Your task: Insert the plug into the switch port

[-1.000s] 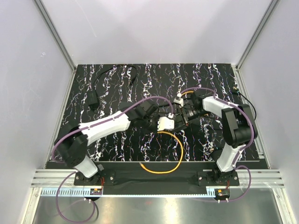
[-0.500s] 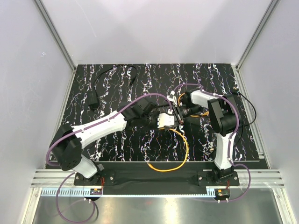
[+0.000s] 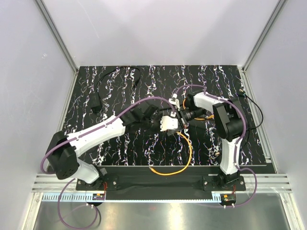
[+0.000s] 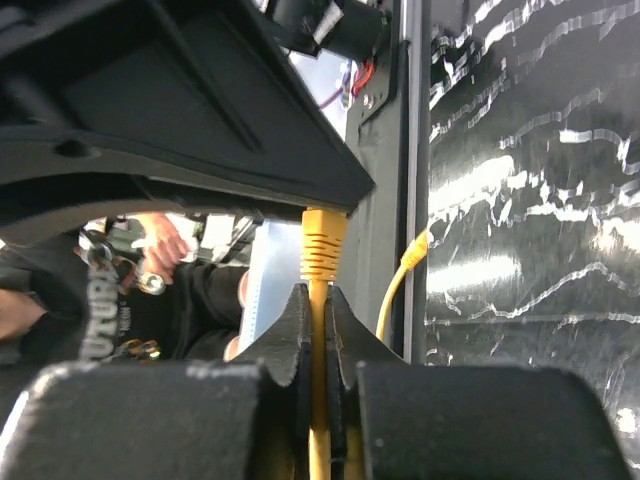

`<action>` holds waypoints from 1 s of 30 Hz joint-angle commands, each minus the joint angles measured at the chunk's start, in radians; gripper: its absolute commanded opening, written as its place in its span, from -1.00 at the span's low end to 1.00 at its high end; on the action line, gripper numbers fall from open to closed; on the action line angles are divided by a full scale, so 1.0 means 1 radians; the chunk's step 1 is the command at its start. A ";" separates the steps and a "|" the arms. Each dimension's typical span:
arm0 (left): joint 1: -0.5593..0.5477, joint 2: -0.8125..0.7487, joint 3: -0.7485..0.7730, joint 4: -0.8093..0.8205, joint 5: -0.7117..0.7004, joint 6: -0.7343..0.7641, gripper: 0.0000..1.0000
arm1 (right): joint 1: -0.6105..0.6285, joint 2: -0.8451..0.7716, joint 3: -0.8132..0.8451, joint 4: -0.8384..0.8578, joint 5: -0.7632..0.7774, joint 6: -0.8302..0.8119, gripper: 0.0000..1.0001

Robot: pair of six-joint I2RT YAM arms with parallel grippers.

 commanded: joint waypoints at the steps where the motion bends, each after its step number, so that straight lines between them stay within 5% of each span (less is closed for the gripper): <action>1: 0.022 -0.102 0.045 -0.002 0.023 -0.077 -0.14 | -0.026 -0.127 0.100 -0.273 -0.043 0.006 -1.00; 4: 0.131 -0.171 0.067 -0.040 0.134 -0.216 0.07 | -0.056 -0.211 0.189 -0.191 0.114 0.179 -1.00; 6: 0.204 -0.245 0.071 -0.045 0.189 -0.290 0.24 | -0.081 -0.341 0.201 0.027 0.234 0.410 -1.00; 9: 0.249 -0.326 0.073 -0.045 0.217 -0.399 0.32 | -0.076 -0.460 0.262 0.112 0.468 0.468 -1.00; 14: 0.340 -0.428 0.045 0.059 0.312 -0.634 0.43 | -0.075 -0.532 0.450 0.075 0.648 0.408 -1.00; 19: 0.398 -0.451 0.012 0.180 0.424 -0.812 0.45 | -0.015 -0.699 0.447 0.211 0.846 0.344 -1.00; 30: 0.412 -0.337 -0.001 0.386 0.602 -1.072 0.39 | 0.233 -1.034 0.018 0.557 1.162 0.102 -1.00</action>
